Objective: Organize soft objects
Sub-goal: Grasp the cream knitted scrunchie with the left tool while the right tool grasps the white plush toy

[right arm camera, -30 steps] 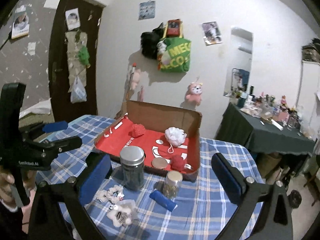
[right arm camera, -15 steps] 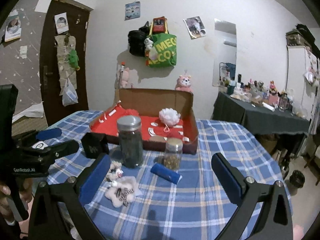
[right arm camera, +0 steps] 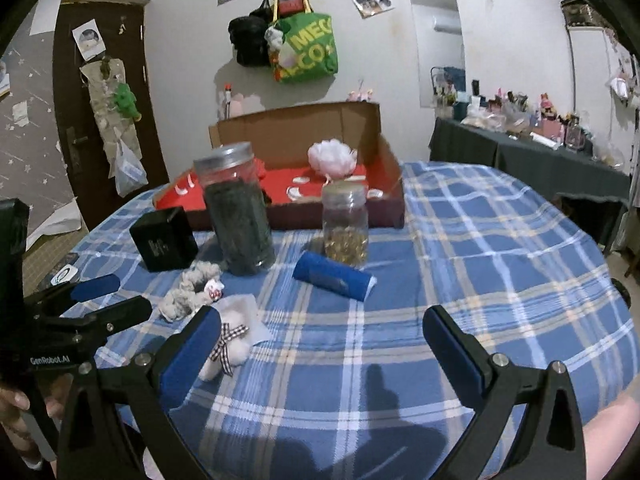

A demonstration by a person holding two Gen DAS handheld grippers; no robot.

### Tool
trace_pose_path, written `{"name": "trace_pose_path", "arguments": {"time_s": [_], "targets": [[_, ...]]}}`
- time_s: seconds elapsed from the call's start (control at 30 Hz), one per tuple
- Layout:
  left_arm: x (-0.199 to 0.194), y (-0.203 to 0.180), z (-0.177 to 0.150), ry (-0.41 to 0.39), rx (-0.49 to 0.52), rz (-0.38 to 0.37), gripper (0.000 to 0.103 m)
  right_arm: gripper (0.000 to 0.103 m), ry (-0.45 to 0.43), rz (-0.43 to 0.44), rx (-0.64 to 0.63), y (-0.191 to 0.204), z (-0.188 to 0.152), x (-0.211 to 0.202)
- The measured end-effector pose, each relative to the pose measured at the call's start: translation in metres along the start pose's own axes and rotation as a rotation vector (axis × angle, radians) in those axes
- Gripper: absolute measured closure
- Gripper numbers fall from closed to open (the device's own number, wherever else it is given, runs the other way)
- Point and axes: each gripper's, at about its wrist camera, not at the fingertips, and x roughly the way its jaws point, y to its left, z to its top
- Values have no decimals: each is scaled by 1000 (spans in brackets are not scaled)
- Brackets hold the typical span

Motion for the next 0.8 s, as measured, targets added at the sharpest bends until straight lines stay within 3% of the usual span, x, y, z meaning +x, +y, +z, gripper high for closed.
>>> {"name": "trace_pose_path", "arguments": {"time_s": [0.43,0.6,0.7,0.73,0.77,0.8], "targets": [[30,13,12,89,31,-36,10,0,74,149,-139,32,-9,31],[44,10,16,122,72,-57,25,1,88,167,-231,55,-19,43],[55,11,18,163,68,-119,51,16,89,164,-283,66,-24,49],[56,11,17,173,64,-141,62,30,93,155,-302,69,-25,51],[56,10,17,168,71,-145,65,45,103,167,-310,71,-27,54],[55,9,16,165,78,-149,67,51,107,202,-297,70,-28,54]]}}
